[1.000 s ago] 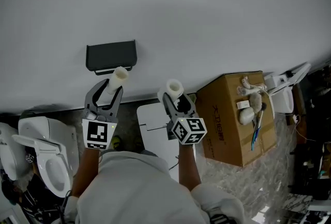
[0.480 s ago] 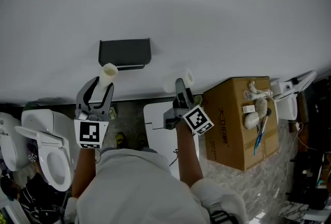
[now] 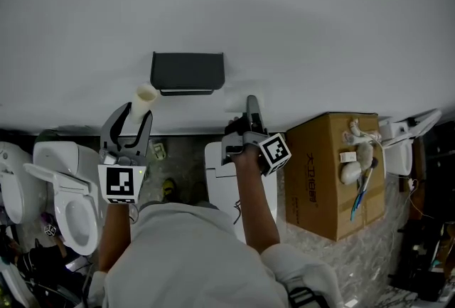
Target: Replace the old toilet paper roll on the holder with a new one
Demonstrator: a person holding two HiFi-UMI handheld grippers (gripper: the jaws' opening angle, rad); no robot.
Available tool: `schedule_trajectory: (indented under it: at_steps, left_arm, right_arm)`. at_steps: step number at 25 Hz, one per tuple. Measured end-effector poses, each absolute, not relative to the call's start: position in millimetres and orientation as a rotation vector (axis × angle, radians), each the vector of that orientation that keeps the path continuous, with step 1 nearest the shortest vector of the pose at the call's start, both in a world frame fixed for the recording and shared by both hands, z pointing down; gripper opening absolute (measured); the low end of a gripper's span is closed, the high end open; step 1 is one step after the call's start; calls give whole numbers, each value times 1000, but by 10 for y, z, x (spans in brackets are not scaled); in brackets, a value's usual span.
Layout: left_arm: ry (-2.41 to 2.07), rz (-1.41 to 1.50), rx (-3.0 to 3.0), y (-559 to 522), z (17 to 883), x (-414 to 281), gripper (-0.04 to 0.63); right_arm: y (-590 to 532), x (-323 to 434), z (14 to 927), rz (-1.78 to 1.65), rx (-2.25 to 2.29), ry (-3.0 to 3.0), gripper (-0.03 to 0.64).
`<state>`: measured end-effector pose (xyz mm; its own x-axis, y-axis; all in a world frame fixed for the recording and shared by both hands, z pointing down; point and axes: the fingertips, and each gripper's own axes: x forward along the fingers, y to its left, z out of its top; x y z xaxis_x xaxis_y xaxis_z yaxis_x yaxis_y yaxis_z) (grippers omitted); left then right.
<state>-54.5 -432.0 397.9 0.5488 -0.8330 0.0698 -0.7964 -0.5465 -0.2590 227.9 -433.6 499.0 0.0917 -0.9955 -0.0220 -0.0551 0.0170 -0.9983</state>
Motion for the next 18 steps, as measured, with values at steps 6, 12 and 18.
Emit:
schedule_trajectory:
  at_steps: [6,12,18]
  left_arm:
    - [1409,-260,-2572,-4377,3999,-764,198]
    - [1415,-226,-2567,-4365,3924,-737,198]
    - [1407,-299,-2567,-4348,4019,-776,198]
  right_arm:
    - [-4463,2057,5150,-1157,-1166,1082,258]
    - [-4498,1973,4993,-1152,-1101,1064,258]
    - [-4545,1927,4954,-1141,-1075,1076,258]
